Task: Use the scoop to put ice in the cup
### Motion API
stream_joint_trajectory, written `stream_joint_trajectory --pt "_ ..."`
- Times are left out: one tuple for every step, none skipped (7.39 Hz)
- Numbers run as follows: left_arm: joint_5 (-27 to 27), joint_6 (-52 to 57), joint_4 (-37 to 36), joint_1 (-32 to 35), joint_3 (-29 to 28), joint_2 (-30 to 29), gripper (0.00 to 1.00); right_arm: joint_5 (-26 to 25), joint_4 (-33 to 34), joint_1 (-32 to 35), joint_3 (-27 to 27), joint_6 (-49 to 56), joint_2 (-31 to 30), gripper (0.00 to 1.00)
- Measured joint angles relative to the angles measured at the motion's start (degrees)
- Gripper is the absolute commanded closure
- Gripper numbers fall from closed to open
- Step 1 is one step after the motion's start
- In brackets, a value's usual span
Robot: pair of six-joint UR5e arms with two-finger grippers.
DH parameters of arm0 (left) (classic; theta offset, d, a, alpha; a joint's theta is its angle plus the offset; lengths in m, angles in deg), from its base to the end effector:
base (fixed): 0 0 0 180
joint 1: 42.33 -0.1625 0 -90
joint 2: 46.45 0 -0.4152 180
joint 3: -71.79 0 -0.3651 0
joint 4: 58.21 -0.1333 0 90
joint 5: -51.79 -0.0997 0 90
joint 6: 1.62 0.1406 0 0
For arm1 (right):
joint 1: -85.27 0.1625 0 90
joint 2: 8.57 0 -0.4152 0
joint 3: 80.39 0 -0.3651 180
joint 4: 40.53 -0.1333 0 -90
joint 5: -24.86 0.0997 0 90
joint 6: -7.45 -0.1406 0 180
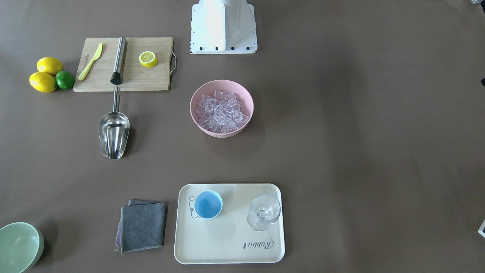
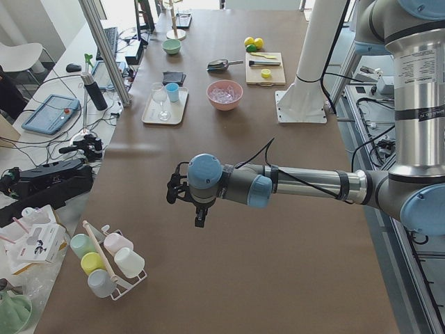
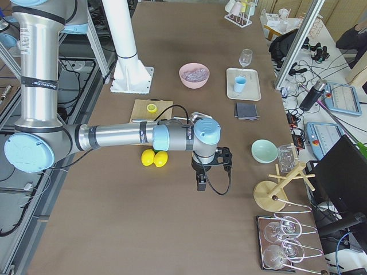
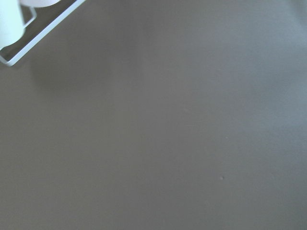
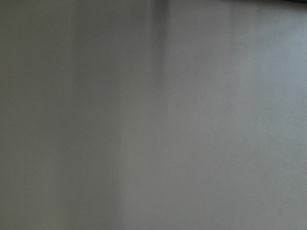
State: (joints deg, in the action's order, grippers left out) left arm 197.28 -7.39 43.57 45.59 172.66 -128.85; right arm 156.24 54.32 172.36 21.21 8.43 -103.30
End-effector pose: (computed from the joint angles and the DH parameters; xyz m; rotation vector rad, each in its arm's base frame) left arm -0.0019 -0.4269 0.6043 0.1752 0.9765 0.0681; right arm 0.0184 -0.4331 0.6345 0.0215 -0.7228 -0.0776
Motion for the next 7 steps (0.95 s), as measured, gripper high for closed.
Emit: stream_joint_trajectory --pt "0.3 -0.1 4.6 -3.5 0.3 -0.6 0.02 0.0 0.0 -0.1 0.2 0.1 0.1 0.0" --pt "0.4 -0.3 7.0 -7.0 0.8 -3.0 0.02 0.2 0.0 -0.2 0.7 -0.1 0.3 0.0" --pt "0.4 -0.3 8.5 -10.6 1.6 -5.6 0.02 0.8 0.0 -0.4 1.9 -0.5 0.4 0.01" --pt "0.4 -0.4 10.7 -13.9 2.6 -7.3 0.02 2.7 0.1 -1.4 3.3 -1.9 0.4 0.01" --pt "0.3 -0.4 13.7 -16.5 3.6 -8.1 0.02 3.8 0.0 -4.1 5.0 -6.1 1.0 0.01" --pt "0.3 -0.4 16.3 -18.1 4.3 -8.3 0.02 4.0 0.1 -7.7 7.0 -12.6 2.3 0.01" --pt "0.3 -0.4 18.4 -19.5 4.6 -8.3 0.02 4.0 -0.1 -12.3 9.5 -20.1 3.3 0.01"
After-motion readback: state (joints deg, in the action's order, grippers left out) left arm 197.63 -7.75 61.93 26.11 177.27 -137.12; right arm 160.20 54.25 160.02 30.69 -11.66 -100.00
